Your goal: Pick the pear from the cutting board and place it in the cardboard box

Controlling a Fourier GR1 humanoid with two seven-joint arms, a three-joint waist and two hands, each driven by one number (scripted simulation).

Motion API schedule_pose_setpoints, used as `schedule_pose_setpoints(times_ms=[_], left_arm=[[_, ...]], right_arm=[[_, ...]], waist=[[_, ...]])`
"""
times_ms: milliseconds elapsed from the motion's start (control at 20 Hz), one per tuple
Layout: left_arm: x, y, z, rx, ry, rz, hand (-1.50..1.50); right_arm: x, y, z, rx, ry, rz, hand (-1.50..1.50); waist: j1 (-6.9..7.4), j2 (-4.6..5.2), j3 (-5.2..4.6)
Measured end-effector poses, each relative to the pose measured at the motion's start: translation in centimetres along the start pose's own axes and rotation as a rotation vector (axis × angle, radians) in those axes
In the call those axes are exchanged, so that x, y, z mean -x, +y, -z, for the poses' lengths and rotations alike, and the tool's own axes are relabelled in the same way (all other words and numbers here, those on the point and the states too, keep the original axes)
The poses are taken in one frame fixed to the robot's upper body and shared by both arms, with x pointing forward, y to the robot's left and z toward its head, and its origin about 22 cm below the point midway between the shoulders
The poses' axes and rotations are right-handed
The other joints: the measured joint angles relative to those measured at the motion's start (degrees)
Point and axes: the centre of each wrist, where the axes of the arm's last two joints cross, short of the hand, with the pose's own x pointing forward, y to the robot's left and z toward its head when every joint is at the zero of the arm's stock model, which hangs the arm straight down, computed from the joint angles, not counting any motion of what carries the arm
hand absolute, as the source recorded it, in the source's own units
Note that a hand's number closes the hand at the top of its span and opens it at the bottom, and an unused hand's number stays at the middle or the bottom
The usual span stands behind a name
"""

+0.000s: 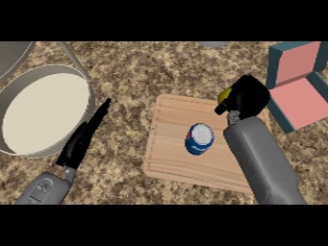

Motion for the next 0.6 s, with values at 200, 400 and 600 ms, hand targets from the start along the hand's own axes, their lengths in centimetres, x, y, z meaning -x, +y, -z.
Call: schedule_pose_setpoints(times_ms=[200,400,600], left_arm=[[-0.6,-0.5,0.7,0.027,-0.025,0.008,0.00],[-0.8,-0.7,1.0,0.038,-0.020,0.015,0.00],[-0.8,-0.8,1.1,0.032,-0.009,0.018,0.00]], right_arm=[[-2.8,-2.9,3.7,0.022,0.045,-0.059,1.50],[-5.6,-6.3,5.9,0.080,0.068,-0.115,1.50],[-8.1,-9.8,7.3,0.174,0.092,-0.178,1.50]], waist=[[1.69,0.61,0.03],[2.41,0.63,0.00],[2.40,0.36,-0.03]])
